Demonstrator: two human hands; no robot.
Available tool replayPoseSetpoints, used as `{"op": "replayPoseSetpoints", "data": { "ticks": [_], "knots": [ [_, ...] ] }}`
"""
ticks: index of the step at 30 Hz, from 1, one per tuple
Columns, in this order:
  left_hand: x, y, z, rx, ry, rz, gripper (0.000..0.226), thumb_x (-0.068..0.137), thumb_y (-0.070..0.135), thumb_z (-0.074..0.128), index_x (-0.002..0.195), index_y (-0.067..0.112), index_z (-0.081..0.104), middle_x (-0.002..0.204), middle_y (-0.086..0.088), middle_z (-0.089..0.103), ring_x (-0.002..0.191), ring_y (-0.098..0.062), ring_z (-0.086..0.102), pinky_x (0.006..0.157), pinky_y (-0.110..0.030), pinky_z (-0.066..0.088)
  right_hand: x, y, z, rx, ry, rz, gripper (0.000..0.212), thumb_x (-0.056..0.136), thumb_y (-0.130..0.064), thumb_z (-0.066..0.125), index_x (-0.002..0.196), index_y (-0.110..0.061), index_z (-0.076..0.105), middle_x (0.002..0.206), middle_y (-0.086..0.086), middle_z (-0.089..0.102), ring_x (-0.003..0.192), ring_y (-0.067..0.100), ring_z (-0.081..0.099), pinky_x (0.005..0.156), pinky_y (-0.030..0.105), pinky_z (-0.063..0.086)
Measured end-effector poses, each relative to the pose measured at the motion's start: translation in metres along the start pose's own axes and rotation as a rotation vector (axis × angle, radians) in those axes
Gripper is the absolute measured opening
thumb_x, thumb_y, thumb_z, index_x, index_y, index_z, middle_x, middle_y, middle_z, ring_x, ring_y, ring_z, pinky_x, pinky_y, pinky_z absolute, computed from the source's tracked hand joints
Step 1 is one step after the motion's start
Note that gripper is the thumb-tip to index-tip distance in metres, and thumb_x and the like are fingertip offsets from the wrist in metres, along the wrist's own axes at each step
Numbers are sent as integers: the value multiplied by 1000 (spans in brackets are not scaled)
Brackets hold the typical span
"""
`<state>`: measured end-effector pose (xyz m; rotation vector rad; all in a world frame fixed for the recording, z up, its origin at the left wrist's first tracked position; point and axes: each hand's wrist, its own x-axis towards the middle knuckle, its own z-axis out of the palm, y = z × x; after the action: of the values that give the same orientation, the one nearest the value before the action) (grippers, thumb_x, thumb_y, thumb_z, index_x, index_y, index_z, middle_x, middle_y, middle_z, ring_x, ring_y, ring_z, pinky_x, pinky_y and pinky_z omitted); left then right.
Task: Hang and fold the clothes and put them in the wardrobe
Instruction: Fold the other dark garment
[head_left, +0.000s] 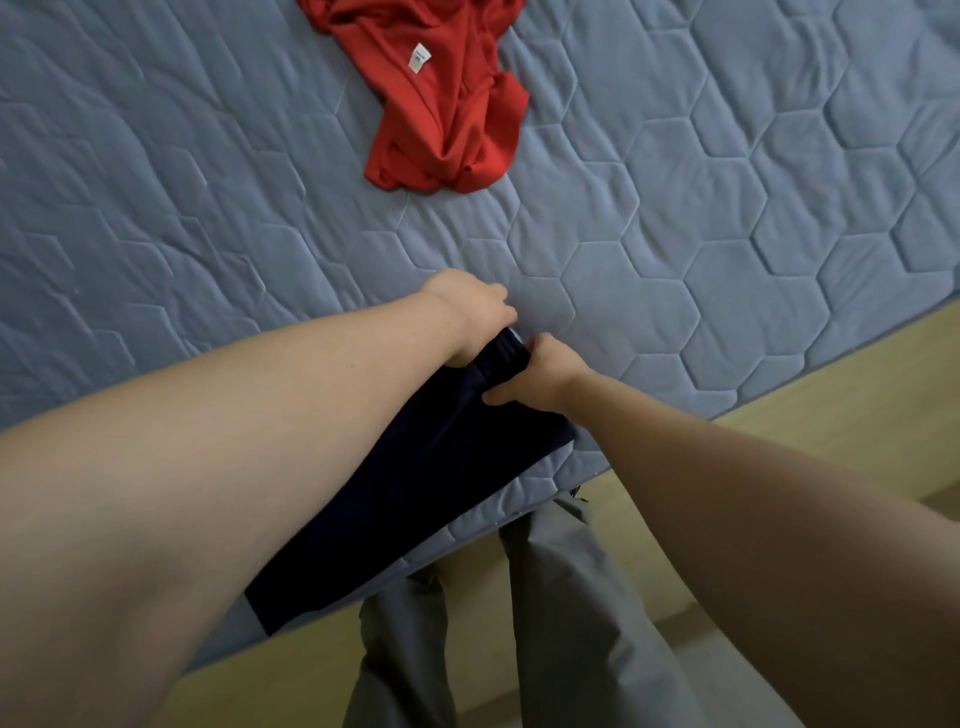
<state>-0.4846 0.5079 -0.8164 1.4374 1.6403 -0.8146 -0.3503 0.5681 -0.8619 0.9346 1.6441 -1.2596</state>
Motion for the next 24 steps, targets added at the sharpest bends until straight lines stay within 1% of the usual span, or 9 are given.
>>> {"op": "replayPoseSetpoints", "data": {
  "ticks": [2, 4, 7, 11, 14, 17, 19, 21, 24],
  "knots": [
    [1, 1, -5, 31, 19, 12, 47, 90, 18, 63, 134, 27, 48, 128, -2, 46, 108, -28, 60, 73, -36, 42, 0, 2, -2, 38, -15, 6, 55, 65, -33, 92, 107, -12, 62, 99, 3, 67, 89, 19, 65, 72, 32, 54],
    [-2, 2, 1, -51, 133, -31, 52, 87, 12, 66, 134, 26, 47, 129, -5, 43, 103, -28, 60, 73, -38, 44, -2, 6, -3, 95, -7, -2, 43, 67, -28, 91, 100, -15, 67, 94, 3, 70, 84, 19, 67, 69, 30, 55],
    [-21, 17, 38, -300, 484, -222, 77, 73, 2, 74, 139, 21, 40, 147, -8, 32, 108, -31, 59, 88, -42, 46, -4, 9, -1, 109, 6, -6, 38, 69, -24, 89, 100, -17, 67, 94, 2, 70, 86, 20, 67, 76, 33, 57],
    [-66, 62, 109, -619, 859, -555, 65, 68, 3, 69, 129, 15, 52, 145, -9, 41, 116, -29, 55, 96, -44, 44, -7, 7, 0, 136, 55, -34, 45, 69, -21, 88, 108, -20, 66, 95, -1, 69, 86, 18, 67, 75, 29, 53],
    [-93, 88, 162, -637, 749, -617, 72, 63, 9, 73, 132, 18, 51, 149, -5, 41, 133, -27, 45, 105, -47, 39, -13, 8, 4, 154, 95, -66, 40, 70, -21, 87, 103, -25, 65, 91, -6, 69, 82, 13, 66, 64, 22, 49],
    [-93, 94, 192, -721, 476, -616, 103, 68, 22, 79, 154, 25, 22, 166, -3, 10, 153, -27, 12, 119, -54, 24, -24, 7, 11, 162, 147, -126, 38, 70, -21, 86, 101, -28, 67, 93, -7, 71, 85, 13, 69, 71, 26, 56],
    [-78, 90, 195, -786, 357, -606, 119, 71, 28, 80, 157, 29, 0, 167, 0, -8, 155, -27, -6, 121, -59, 16, -36, 4, 20, 131, 199, -199, 38, 70, -25, 85, 101, -30, 65, 93, -12, 69, 86, 8, 67, 71, 25, 55],
    [-64, 89, 193, -799, 296, -598, 127, 72, 33, 81, 156, 28, -14, 166, 0, -17, 154, -28, -12, 121, -61, 12, -50, -3, 33, 44, 270, -261, 37, 70, -31, 83, 100, -28, 62, 91, -13, 66, 85, 6, 63, 64, 23, 50],
    [-59, 85, 201, -812, 295, -560, 123, 77, 31, 76, 156, 27, -18, 165, 0, -21, 154, -28, -14, 122, -60, 9, -73, -21, 57, -92, 348, -297, 43, 73, -38, 78, 106, -20, 57, 93, -6, 64, 87, 16, 62, 68, 36, 54]
  ]
}}
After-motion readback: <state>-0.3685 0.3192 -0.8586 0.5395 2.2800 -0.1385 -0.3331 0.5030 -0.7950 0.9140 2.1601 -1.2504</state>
